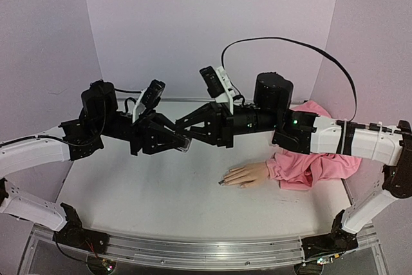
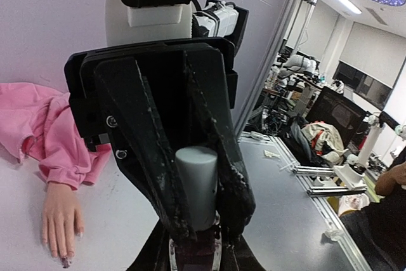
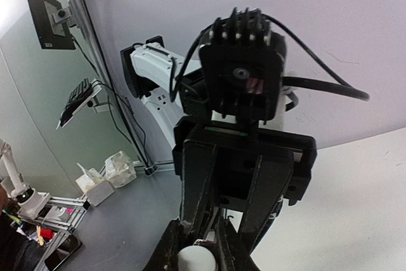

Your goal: Paint the nails

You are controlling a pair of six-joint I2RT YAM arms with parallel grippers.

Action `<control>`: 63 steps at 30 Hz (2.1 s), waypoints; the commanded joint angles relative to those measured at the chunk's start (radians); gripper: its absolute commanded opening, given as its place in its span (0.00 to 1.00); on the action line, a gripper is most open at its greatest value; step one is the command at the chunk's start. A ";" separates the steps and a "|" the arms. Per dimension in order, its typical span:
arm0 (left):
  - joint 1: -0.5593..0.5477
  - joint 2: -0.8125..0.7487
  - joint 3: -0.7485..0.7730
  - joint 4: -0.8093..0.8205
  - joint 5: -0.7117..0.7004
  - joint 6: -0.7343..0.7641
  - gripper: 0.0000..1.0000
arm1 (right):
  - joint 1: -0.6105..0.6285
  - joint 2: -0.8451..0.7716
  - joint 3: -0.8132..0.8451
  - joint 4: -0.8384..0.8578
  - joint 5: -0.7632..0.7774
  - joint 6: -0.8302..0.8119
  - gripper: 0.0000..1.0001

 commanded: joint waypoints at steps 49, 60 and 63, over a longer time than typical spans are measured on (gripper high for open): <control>-0.065 -0.106 -0.198 -0.025 -0.839 0.428 0.00 | -0.015 0.214 0.390 -0.540 0.445 0.098 0.49; -0.065 -0.099 -0.192 -0.033 -0.917 0.380 0.07 | -0.015 0.246 0.412 -0.537 0.422 0.093 0.00; -0.065 -0.100 -0.194 -0.045 -0.958 0.344 0.48 | -0.018 0.225 0.382 -0.534 0.557 0.083 0.00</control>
